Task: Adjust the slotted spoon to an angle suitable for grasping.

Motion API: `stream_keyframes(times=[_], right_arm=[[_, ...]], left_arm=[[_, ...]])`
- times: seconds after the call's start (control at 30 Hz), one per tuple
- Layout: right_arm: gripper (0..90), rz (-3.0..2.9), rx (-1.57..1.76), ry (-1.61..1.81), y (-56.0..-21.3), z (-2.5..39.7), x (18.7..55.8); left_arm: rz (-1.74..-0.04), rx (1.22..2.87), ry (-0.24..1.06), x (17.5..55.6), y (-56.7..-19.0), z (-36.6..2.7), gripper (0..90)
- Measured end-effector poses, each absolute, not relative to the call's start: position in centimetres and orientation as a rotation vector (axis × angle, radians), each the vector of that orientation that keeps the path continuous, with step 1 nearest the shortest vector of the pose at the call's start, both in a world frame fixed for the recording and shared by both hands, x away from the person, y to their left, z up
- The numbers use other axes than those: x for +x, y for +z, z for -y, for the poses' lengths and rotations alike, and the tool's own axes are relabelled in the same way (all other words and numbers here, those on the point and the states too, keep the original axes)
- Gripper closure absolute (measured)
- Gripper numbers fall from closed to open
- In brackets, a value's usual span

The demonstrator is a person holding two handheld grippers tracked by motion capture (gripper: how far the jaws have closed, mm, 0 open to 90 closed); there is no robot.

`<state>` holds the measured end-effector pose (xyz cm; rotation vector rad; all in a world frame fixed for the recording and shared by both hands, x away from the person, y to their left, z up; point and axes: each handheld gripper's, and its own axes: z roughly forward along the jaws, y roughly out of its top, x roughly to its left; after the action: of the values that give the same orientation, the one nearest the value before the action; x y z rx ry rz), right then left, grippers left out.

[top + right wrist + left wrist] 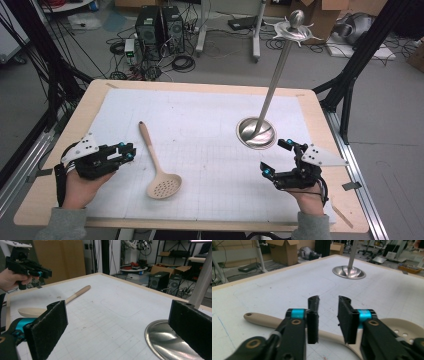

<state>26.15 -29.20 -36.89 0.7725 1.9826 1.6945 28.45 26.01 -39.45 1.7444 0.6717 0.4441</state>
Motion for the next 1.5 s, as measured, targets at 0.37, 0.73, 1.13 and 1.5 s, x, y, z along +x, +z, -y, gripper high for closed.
stream_keyframes(times=[0.37,0.73,1.13,1.5], right_arm=[[1.4,-1.985,0.780,1.692,-36.9,29.4,25.9],[1.4,-1.988,0.781,1.688,-37.0,29.5,25.8],[1.4,-1.993,0.777,1.685,-37.0,29.5,25.7],[1.4,-1.996,0.773,1.683,-37.1,29.5,25.7]], left_arm=[[-0.661,1.779,0.422,29.3,-40.4,-24.4,87.9],[-0.670,1.841,0.385,30.2,-41.7,-22.2,89.1],[-0.696,1.899,0.369,31.0,-42.9,-20.7,89.1],[-0.727,1.923,0.323,31.7,-43.8,-19.9,89.1]])
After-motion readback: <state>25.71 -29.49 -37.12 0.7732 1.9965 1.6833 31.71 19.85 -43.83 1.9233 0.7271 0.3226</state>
